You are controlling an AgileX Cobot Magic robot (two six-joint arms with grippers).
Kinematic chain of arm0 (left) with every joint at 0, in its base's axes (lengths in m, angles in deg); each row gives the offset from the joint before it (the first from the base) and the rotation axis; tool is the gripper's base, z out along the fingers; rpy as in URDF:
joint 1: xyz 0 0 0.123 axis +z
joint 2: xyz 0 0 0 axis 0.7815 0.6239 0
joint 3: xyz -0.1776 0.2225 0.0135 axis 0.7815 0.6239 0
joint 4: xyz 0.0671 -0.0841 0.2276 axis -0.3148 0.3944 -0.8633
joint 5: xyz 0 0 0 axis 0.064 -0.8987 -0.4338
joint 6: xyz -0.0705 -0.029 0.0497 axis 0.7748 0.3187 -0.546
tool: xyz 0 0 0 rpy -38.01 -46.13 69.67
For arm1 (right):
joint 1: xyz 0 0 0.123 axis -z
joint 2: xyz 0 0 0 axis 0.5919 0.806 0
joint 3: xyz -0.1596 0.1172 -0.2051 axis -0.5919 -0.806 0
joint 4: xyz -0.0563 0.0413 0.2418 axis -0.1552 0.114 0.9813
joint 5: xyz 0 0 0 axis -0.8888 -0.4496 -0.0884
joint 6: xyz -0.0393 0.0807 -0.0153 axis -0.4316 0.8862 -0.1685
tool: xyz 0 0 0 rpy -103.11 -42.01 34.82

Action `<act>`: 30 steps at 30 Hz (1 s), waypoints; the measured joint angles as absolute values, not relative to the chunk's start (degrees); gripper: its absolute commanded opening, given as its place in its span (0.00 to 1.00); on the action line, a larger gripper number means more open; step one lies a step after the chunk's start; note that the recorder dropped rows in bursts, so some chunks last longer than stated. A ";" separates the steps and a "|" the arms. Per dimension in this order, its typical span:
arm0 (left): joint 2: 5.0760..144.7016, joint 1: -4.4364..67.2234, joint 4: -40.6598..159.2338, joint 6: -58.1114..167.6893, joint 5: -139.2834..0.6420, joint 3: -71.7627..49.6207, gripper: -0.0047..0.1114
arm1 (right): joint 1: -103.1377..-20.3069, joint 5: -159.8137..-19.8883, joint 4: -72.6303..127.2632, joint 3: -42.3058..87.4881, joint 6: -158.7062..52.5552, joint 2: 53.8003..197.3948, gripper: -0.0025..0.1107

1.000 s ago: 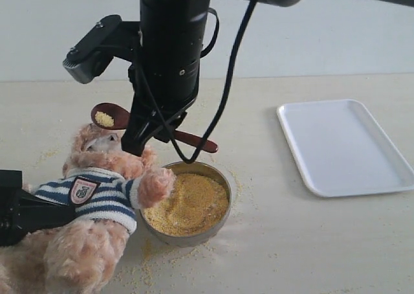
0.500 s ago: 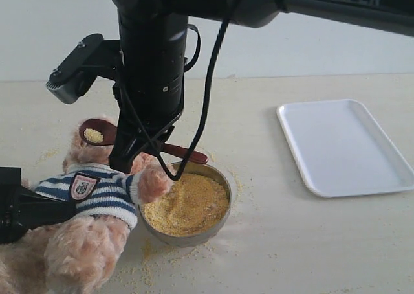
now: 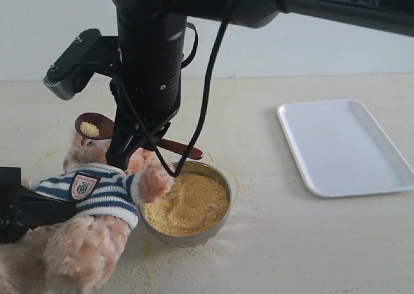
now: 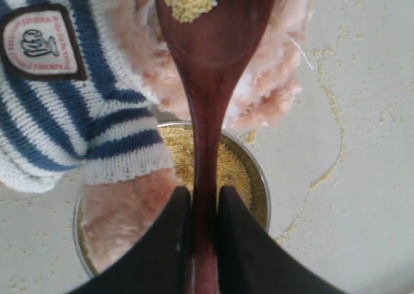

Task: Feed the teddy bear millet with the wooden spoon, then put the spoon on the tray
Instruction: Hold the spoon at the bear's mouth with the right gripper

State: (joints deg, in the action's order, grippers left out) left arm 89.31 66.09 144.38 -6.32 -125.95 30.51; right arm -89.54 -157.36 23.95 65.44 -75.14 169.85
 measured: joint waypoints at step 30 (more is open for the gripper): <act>89.31 66.09 144.75 -6.66 -125.95 30.51 0.08 | -99.91 -155.93 -10.90 58.14 -66.73 172.42 0.02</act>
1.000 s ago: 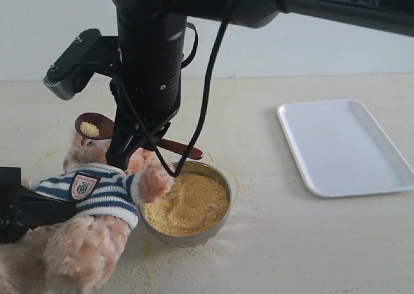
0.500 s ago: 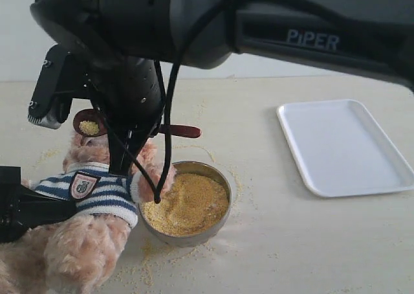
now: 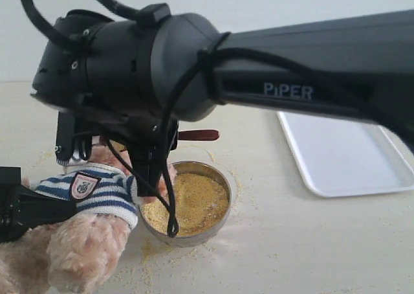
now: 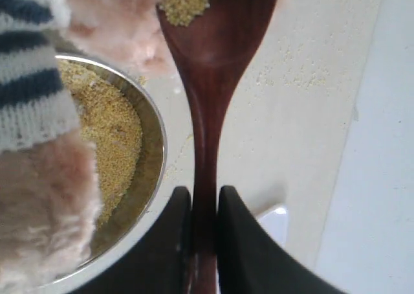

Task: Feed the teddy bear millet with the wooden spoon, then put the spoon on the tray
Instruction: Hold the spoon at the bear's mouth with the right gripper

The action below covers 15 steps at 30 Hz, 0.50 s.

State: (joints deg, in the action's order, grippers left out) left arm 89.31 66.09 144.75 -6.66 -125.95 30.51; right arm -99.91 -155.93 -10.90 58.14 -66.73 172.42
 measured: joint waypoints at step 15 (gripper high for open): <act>89.31 66.09 144.75 -6.66 -125.95 30.51 0.08 | -103.90 -154.04 -23.05 57.03 -57.30 172.46 0.02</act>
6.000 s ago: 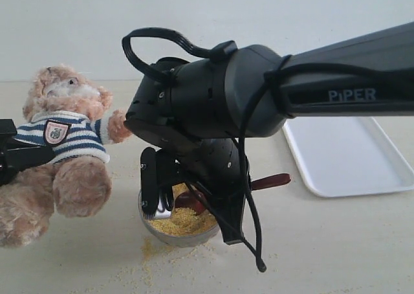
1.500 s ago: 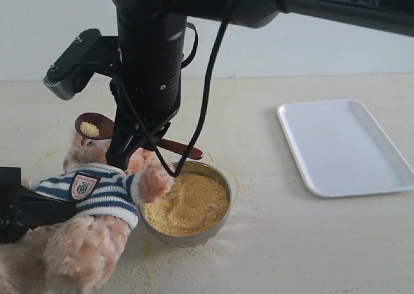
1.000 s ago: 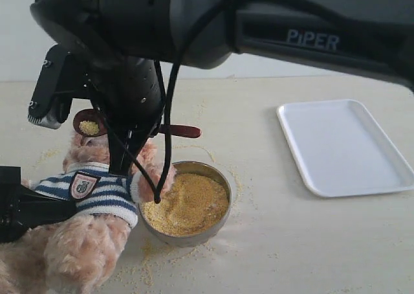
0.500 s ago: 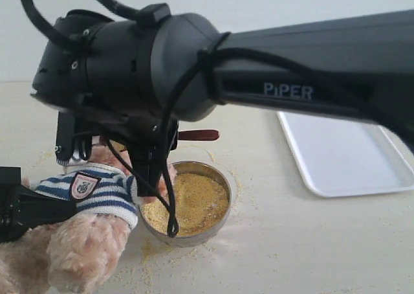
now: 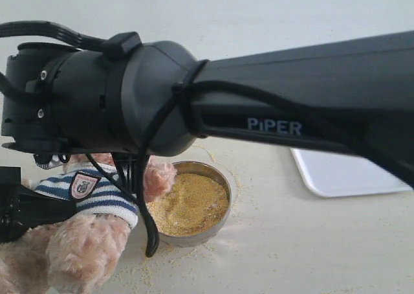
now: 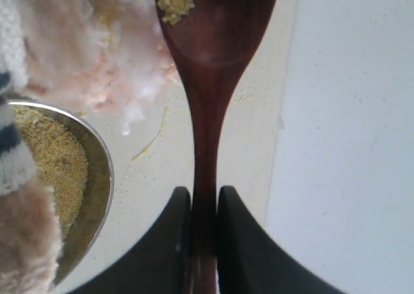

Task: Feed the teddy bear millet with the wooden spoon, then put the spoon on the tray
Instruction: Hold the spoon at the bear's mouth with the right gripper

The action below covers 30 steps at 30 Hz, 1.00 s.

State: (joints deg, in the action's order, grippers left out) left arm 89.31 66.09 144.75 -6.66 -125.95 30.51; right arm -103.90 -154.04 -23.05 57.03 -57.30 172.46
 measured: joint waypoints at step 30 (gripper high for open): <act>89.31 66.09 145.23 -10.91 -125.95 30.51 0.08 | -107.62 -157.26 -30.98 57.03 -57.26 172.81 0.02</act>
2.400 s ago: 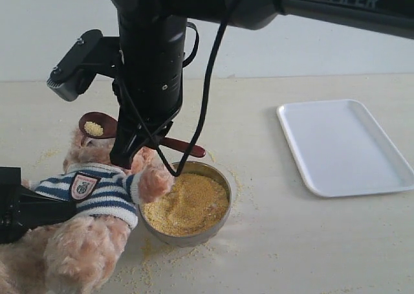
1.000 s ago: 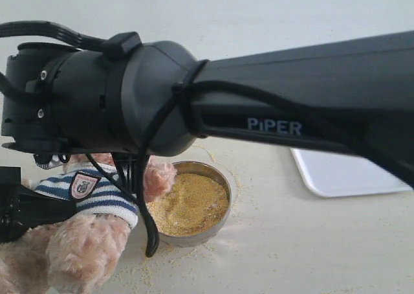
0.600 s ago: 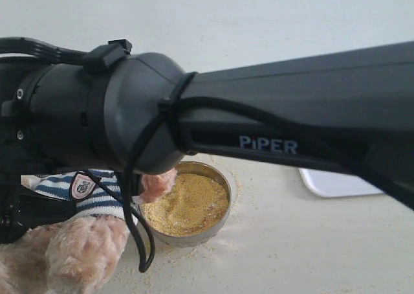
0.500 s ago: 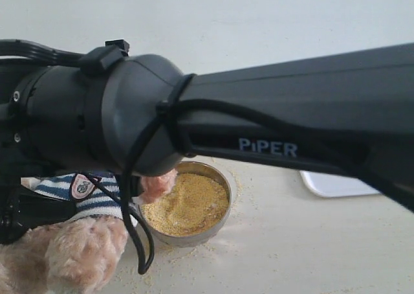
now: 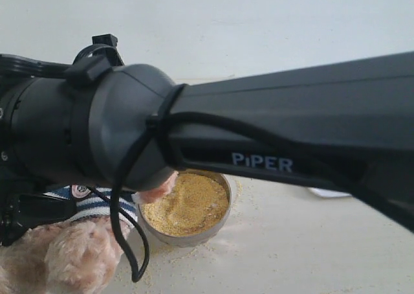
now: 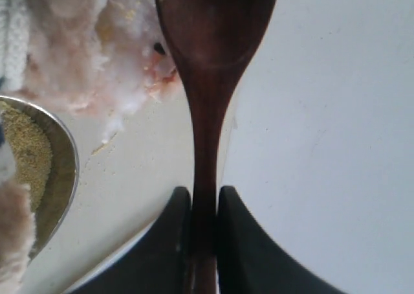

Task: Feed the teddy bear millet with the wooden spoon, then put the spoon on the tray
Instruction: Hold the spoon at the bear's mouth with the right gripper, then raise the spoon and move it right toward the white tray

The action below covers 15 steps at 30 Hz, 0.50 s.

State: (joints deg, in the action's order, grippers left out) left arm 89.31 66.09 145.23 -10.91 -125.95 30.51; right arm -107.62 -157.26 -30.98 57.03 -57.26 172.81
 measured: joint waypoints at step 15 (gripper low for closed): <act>89.31 66.09 145.23 -11.73 -126.14 30.54 0.08 | -109.35 -160.35 -35.15 57.03 -54.35 174.46 0.02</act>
